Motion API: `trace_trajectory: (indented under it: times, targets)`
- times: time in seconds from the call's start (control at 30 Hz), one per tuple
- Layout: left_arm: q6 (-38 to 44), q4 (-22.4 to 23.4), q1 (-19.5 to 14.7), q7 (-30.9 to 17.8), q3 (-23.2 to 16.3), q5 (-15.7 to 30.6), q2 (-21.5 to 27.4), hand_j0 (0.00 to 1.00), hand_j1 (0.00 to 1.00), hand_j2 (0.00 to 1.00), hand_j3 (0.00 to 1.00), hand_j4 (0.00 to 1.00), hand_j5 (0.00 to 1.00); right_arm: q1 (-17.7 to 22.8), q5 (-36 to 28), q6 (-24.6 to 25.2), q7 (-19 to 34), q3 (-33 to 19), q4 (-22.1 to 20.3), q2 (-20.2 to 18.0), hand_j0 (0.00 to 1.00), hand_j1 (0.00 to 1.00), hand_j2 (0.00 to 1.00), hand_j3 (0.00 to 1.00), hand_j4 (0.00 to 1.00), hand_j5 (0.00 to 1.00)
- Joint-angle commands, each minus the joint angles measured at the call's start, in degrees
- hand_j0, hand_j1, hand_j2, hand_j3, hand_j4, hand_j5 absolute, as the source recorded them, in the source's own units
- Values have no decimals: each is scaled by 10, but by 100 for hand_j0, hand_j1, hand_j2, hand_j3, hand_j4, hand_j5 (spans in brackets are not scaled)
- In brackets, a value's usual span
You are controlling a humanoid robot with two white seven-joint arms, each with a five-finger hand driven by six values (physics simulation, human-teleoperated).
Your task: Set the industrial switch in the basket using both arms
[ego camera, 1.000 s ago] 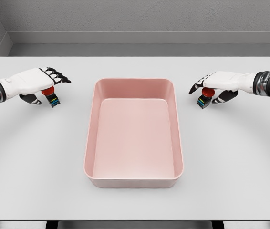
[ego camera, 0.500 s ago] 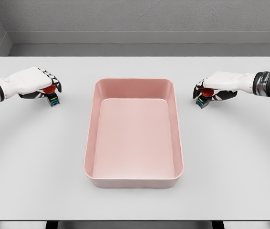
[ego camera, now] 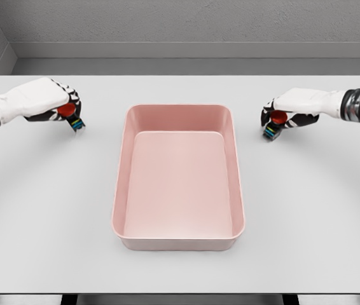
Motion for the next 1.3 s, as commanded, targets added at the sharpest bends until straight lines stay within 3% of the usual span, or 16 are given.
trace_trajectory:
  times: [0.0,0.3,0.67,0.97,1.17,1.27]
  targets:
    - [1,-37,0,0,2,31,22,39,39,39,39,39,39,0,-4,1,0,-2,-1,-2,53,53,53,53,53,53]
    - [1,-160,0,-2,10,105,75,40,40,40,40,40,40,-17,-6,1,-1,-2,-4,-4,51,51,51,51,51,51]
    - [1,-251,-2,-3,11,126,75,40,40,40,40,40,40,-34,-8,1,-3,-2,-35,-22,50,50,50,50,50,50]
    - [1,-284,-7,-6,12,129,66,40,40,40,40,40,40,-35,-11,1,-6,-2,-76,-50,49,49,49,49,49,49]
    - [1,-289,-5,-12,-6,114,9,40,40,40,40,40,40,-40,-11,1,-5,-2,-126,-60,49,49,49,49,49,49]
    - [1,-289,-7,-40,-9,111,-7,40,40,40,40,40,40,-43,-11,1,-5,-2,-148,-66,48,48,48,48,48,48]
